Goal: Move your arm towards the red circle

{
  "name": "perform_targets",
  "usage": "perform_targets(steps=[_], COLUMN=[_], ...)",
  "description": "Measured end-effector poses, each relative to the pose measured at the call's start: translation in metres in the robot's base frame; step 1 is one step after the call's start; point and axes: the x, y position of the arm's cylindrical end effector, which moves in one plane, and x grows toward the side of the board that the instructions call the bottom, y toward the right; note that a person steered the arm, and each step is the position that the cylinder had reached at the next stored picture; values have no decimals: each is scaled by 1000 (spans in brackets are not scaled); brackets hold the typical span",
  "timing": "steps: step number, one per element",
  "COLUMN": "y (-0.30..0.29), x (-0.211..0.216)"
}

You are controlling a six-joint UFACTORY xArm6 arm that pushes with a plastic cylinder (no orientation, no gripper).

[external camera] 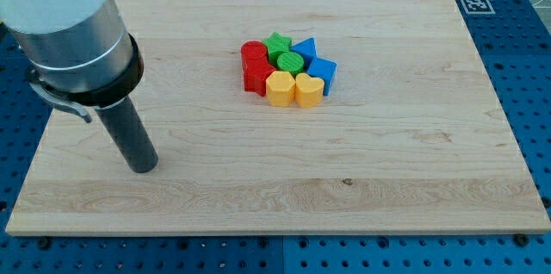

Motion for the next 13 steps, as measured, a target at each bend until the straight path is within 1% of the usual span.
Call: perform_targets(steps=[3, 6, 9, 13], y=[7, 34, 38, 85], x=[-5, -29, -76, -164])
